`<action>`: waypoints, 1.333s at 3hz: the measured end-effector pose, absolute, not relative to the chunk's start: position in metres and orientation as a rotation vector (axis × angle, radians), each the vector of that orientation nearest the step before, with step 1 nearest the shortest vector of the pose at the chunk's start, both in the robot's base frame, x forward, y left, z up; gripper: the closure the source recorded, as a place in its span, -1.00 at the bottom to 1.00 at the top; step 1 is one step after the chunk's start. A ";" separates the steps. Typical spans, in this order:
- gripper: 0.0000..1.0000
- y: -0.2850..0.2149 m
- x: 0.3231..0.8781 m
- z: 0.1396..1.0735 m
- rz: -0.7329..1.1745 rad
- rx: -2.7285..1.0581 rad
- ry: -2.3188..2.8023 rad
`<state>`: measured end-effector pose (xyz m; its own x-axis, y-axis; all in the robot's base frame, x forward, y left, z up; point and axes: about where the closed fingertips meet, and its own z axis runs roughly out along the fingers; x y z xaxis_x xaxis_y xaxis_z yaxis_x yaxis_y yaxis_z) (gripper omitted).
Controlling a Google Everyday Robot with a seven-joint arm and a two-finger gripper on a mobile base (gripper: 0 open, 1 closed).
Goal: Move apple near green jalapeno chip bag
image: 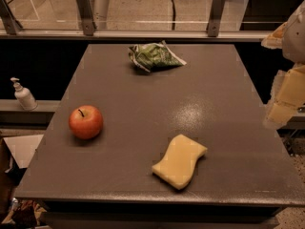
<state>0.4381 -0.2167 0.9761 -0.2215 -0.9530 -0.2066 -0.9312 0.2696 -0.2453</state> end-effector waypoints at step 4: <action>-1.00 -0.157 0.404 0.935 0.182 -1.701 2.055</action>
Offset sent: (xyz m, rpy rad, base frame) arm -0.0209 0.0139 -0.0232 0.0911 -0.0019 0.0448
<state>0.4045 -0.1572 0.9352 -0.1264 -0.8947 -0.4284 -0.9560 0.2251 -0.1882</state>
